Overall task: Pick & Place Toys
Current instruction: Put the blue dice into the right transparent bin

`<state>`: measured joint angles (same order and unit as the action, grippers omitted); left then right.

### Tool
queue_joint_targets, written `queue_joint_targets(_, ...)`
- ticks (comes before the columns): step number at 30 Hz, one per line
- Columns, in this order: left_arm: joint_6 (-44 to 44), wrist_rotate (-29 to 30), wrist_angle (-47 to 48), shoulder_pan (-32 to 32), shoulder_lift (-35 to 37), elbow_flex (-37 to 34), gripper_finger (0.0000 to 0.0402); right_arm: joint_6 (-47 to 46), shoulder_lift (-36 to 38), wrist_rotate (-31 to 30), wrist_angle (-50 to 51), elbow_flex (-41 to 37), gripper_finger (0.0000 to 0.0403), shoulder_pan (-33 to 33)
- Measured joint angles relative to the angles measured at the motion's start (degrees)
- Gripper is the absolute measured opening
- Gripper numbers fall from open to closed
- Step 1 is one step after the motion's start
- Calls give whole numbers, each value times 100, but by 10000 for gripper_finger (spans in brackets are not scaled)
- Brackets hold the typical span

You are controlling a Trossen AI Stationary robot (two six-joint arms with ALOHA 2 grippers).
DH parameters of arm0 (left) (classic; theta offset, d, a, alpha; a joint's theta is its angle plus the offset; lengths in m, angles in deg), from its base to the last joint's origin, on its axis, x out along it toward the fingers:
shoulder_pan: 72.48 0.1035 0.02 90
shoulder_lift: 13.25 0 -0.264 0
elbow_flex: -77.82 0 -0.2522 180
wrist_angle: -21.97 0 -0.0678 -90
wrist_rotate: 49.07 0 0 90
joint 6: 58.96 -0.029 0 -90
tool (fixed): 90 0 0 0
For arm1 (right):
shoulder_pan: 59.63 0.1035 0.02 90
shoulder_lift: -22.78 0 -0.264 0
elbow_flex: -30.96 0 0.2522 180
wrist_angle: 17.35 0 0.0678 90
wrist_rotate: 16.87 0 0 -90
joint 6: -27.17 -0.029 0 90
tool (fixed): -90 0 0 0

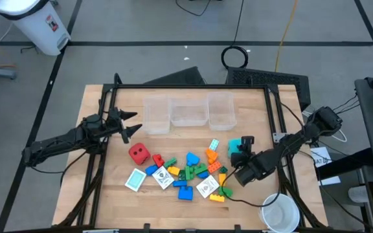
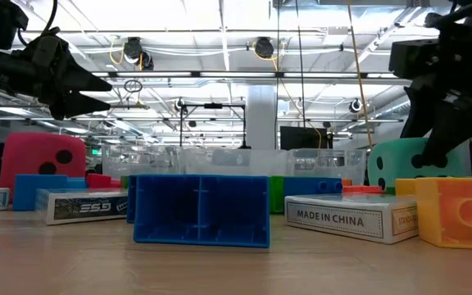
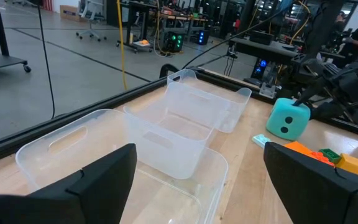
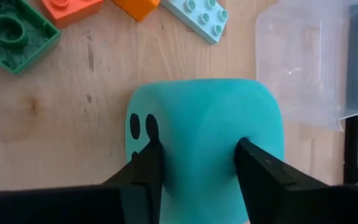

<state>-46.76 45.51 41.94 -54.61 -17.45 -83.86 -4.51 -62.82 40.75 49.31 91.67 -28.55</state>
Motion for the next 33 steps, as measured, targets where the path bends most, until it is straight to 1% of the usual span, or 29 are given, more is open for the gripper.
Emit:
queue_joint_targets(3,0,0,-1,-1,-2,-1,356,50,-4,110,-2,-8,106,-66)
queue_joint_targets(6,0,0,-1,-2,-1,-1,356,87,-7,148,41,61,105,-73)
queue_joint_targets(10,0,0,-1,1,-2,-1,356,90,29,195,334,436,104,-73)
queue_joint_targets(13,0,0,-1,0,0,-1,356,198,155,222,629,729,99,-79)
queue_joint_targets(16,0,0,-1,-2,-2,-1,356,433,420,205,550,1059,84,-84)
queue_joint_targets(20,0,0,2,-2,-2,-1,356,726,797,86,520,1329,82,-78)
queue_joint_targets(22,0,0,-2,-2,-1,-1,356,860,1025,-95,349,1430,82,-86)
queue_joint_targets(24,0,0,-1,-2,-2,-1,356,1047,1262,-409,115,1443,82,-86)
queue_joint_targets(27,0,0,0,0,-2,-1,356,1568,1524,-796,-367,1443,82,-236)
queue_joint_targets(30,0,0,2,-2,-2,-1,356,2255,1711,-1184,-804,1443,82,-592)
queue_joint_targets(33,0,0,-1,-2,-2,-1,356,3040,1755,-1388,-1039,1443,82,-1192)
